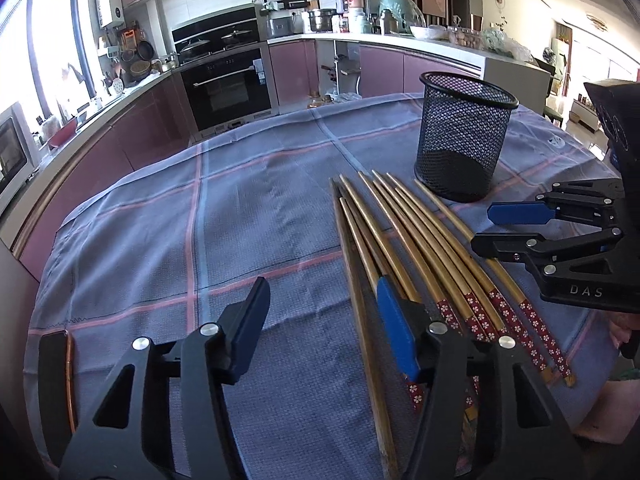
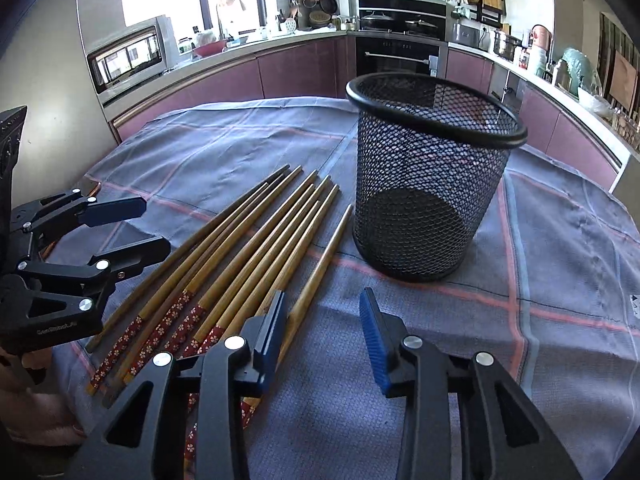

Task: Organize utensils
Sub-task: 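Grasp one bamboo chopstick with the left tool while the right tool grasps another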

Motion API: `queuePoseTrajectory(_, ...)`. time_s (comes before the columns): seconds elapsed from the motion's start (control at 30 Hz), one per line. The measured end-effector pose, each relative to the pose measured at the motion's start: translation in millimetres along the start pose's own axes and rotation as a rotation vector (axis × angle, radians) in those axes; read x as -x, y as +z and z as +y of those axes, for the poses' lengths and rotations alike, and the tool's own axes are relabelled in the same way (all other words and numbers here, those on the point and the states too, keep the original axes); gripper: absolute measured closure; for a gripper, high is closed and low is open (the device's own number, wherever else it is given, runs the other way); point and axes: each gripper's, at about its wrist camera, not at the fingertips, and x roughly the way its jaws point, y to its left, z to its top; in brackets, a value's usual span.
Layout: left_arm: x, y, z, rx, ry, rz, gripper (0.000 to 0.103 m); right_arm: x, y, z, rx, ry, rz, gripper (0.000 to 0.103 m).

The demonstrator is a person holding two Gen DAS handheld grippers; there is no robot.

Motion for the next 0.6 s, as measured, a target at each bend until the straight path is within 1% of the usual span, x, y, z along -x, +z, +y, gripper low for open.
queuePoseTrajectory(0.03,-4.2,0.4,0.0,-0.001,-0.008,0.016,0.059,-0.7,-0.1,0.4,0.000,0.004,0.006,0.071)
queuePoseTrajectory(0.1,-11.9,0.5,2.2,0.006,-0.028,0.049,0.066,-3.5,1.1,0.6,0.005,0.001,0.014,0.074)
queuePoseTrajectory(0.17,-17.7,2.9,3.8,0.016,-0.056,0.060,0.067,-5.1,2.5,2.8,0.014,0.003,0.018,0.076)
queuePoseTrajectory(0.3,-30.3,7.9,2.3,0.016,-0.073,0.082,0.073,-9.4,5.8,-0.7,0.012,0.024,0.026,0.079)
queuePoseTrajectory(0.4,-36.4,13.4,2.3,0.033,-0.099,0.083,0.079,-11.4,7.8,-3.3,-0.002,0.048,0.031,0.084)
queuePoseTrajectory(0.47,-37.8,16.3,2.2,0.054,-0.115,0.089,0.081,-12.1,7.6,-4.5,-0.013,0.074,0.032,0.091)
queuePoseTrajectory(0.57,-41.0,20.2,3.9,0.086,-0.140,0.093,0.093,-11.5,6.4,-7.0,-0.032,0.104,0.029,0.094)
queuePoseTrajectory(0.6,-41.3,20.3,3.9,0.096,-0.144,0.093,0.093,-11.7,6.6,-7.3,-0.037,0.110,0.027,0.095)
